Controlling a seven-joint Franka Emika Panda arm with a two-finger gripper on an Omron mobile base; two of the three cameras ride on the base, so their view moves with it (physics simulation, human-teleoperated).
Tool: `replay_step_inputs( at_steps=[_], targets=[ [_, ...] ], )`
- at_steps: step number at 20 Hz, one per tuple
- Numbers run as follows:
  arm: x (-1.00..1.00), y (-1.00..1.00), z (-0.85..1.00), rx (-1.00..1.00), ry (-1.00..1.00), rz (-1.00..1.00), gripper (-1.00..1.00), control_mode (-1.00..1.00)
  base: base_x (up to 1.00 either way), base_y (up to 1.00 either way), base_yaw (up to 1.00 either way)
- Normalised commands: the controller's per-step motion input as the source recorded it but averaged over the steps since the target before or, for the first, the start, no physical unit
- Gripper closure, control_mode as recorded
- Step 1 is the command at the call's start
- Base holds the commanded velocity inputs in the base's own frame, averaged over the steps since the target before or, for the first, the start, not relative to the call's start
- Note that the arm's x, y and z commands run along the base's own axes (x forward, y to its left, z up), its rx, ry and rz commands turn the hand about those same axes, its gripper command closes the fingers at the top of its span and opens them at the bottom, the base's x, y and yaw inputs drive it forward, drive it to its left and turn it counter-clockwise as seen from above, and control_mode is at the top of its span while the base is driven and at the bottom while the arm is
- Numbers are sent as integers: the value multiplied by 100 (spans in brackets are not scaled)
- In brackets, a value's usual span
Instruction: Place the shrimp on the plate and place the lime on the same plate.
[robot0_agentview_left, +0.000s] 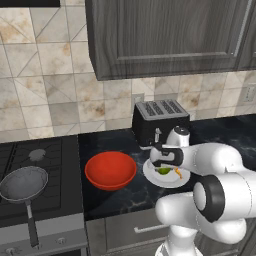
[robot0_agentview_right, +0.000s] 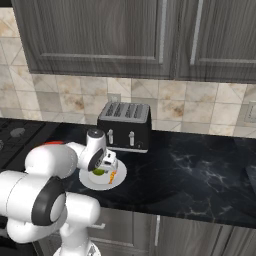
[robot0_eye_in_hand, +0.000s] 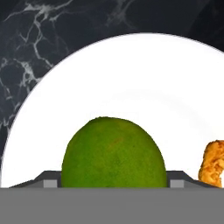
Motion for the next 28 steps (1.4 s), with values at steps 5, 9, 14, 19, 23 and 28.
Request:
replay_step_inputs(
  at_steps=[5,9,14,19,23,28],
  targets=[
    [0,0,0,0,0,0,-100,-100,0,0,0],
    [0,0,0,0,0,0,-100,-100,0,0,0],
    [0,0,2,0,-2,0,-100,-100,0,0,0],
    [-14,0,48,-3,-7,0,-100,-100,0,0,0],
    [-31,0,69,-7,-7,-1,-100,-100,0,0,0],
    [-57,8,65,-9,-11,-1,-100,-100,0,0,0]
  ],
)
